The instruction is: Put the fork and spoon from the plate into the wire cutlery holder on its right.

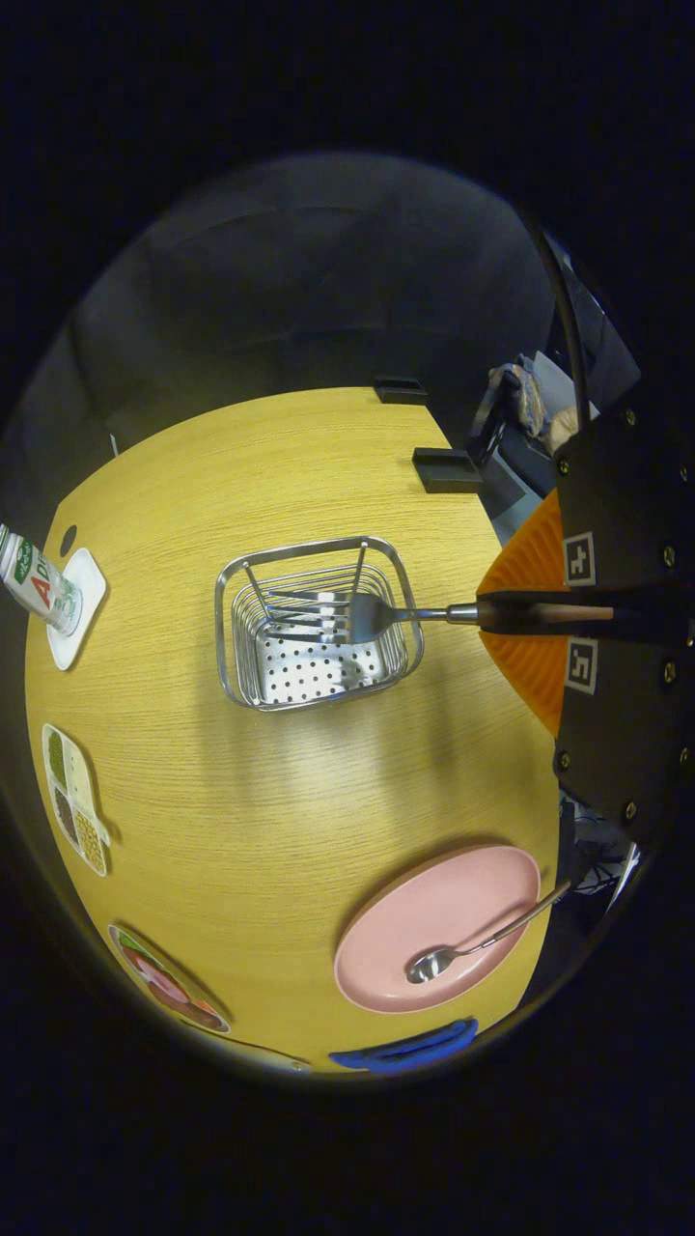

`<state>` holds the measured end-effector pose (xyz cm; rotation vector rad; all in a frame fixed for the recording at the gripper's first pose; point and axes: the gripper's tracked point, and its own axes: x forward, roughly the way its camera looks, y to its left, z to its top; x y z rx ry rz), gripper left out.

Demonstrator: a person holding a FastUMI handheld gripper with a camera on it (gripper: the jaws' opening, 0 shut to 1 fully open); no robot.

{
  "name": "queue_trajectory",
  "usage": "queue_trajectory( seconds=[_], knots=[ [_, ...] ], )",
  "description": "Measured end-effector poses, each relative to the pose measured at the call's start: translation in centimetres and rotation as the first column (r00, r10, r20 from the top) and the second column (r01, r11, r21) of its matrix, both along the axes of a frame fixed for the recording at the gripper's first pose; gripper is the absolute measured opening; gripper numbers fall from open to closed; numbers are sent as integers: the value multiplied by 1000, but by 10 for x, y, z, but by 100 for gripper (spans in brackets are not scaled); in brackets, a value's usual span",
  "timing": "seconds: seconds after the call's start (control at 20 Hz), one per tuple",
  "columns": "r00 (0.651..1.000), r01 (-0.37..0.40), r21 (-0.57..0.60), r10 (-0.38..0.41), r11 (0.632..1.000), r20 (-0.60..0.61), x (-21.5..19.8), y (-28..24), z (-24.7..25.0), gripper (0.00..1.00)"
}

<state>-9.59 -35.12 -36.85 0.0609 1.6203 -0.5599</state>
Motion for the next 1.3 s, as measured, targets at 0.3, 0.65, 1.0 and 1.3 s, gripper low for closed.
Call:
queue_trajectory(
  seconds=[0.3, 0.65, 1.0, 1.3],
  knots=[
    [1000, -9, -7, 9, 1000, 5, 5, -8, 8, 13],
    [995, -28, -23, 30, 999, 92, 22, -9, 24, 91],
    [975, -19, -37, 27, 999, 221, 38, -6, 31, 91],
    [856, -13, -135, 81, 991, 511, 77, -8, 76, 91]
  ],
)
